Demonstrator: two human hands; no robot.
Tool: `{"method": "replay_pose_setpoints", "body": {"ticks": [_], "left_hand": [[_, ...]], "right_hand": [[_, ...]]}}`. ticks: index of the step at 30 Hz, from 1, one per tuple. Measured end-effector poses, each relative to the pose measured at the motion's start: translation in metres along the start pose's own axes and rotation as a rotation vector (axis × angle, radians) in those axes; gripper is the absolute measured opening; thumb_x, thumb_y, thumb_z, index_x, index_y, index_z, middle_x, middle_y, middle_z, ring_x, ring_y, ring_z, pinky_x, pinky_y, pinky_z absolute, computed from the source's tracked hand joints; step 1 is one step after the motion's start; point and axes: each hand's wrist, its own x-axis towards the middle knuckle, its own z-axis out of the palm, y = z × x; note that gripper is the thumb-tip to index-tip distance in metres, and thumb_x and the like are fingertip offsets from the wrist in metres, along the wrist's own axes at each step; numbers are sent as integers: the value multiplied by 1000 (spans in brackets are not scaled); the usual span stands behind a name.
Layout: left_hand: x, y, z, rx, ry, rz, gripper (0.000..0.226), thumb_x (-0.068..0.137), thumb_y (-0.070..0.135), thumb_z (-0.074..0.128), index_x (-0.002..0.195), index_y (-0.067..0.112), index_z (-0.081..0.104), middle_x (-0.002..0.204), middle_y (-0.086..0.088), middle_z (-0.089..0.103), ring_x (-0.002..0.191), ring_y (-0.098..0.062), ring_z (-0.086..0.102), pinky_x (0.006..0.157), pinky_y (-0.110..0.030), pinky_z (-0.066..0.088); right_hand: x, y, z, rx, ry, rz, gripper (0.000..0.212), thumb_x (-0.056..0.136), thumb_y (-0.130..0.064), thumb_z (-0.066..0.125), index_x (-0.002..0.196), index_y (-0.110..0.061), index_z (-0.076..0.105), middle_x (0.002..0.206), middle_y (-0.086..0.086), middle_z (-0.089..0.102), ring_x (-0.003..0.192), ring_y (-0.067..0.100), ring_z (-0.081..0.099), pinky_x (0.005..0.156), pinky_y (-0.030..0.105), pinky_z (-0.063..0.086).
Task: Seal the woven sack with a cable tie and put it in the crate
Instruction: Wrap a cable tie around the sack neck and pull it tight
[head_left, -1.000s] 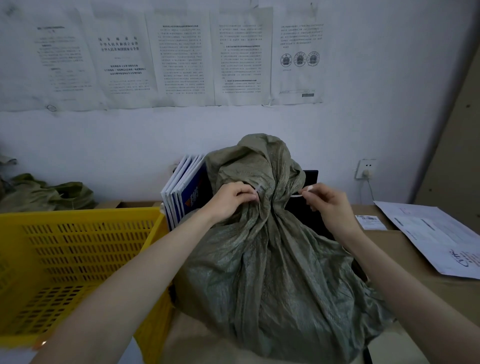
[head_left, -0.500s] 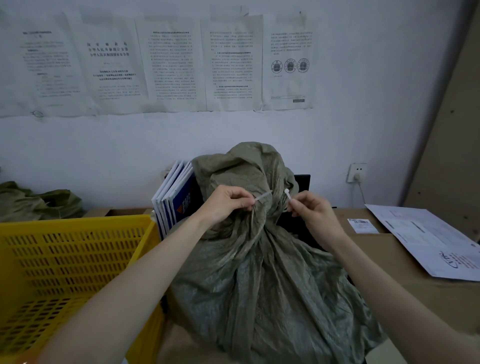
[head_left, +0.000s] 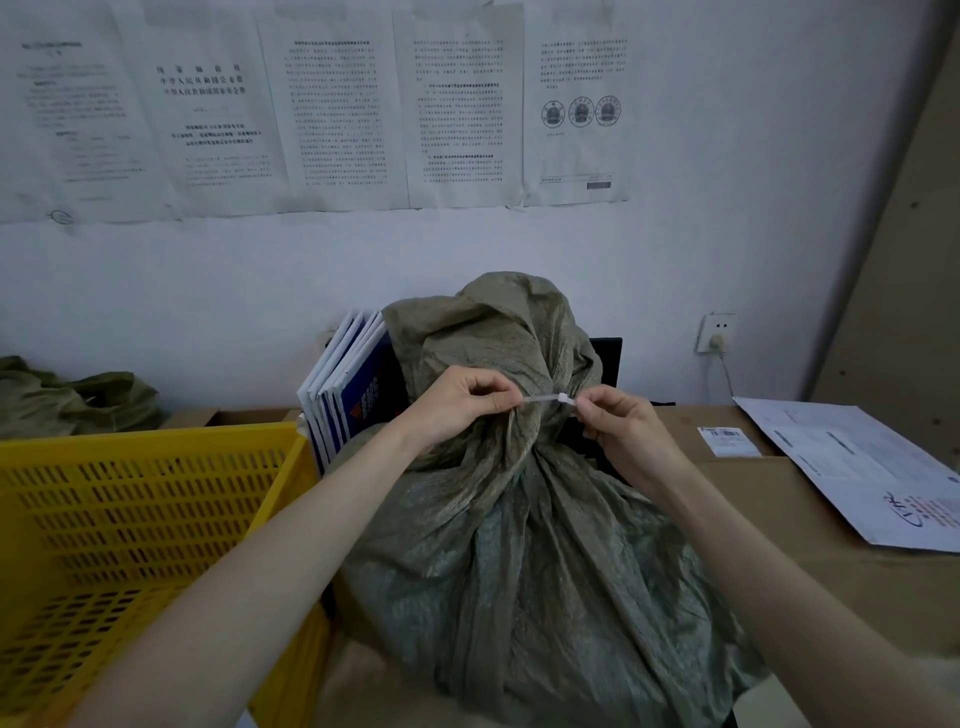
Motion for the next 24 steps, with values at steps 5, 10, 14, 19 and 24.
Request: {"method": "replay_pose_setpoints", "body": {"ticks": [5, 10, 14, 19, 24], "left_hand": [[-1, -2, 2, 0, -8, 5, 8, 89, 12, 65, 88, 9, 73, 74, 15, 67, 70, 9, 57, 70, -6, 41], [0, -3, 3, -7, -10, 4, 7, 88, 12, 66, 87, 11, 72, 69, 21, 67, 68, 11, 56, 68, -5, 40], [1, -3, 2, 0, -14, 3, 8, 89, 12, 65, 89, 10, 72, 68, 22, 66, 68, 10, 55, 68, -5, 40], [1, -3, 2, -4, -21, -1, 7, 88, 13, 66, 85, 16, 72, 75, 15, 66, 71, 8, 57, 71, -8, 42], [1, -2, 3, 26, -38, 11, 9, 88, 15, 66, 83, 21, 71, 79, 14, 68, 75, 7, 60, 74, -9, 44]], "right_hand": [[-2, 0, 2, 4, 1, 6, 15, 81, -14, 61, 69, -17, 68, 64, -7, 60, 60, 5, 52, 60, 17, 41], [-2, 2, 1, -30, 12, 13, 18, 89, -3, 56, 74, -9, 63, 63, -7, 59, 59, 5, 51, 61, 19, 40], [-1, 0, 0, -54, 29, 22, 16, 88, -6, 58, 74, -11, 65, 64, -7, 60, 60, 6, 51, 62, 20, 40], [-3, -1, 1, -77, 29, 39, 7, 80, -16, 65, 74, -12, 67, 65, -4, 59, 59, 7, 49, 61, 20, 39], [-2, -2, 5, -141, 23, 52, 8, 72, -26, 71, 68, -19, 70, 65, -4, 61, 60, 9, 50, 62, 21, 40]]}}
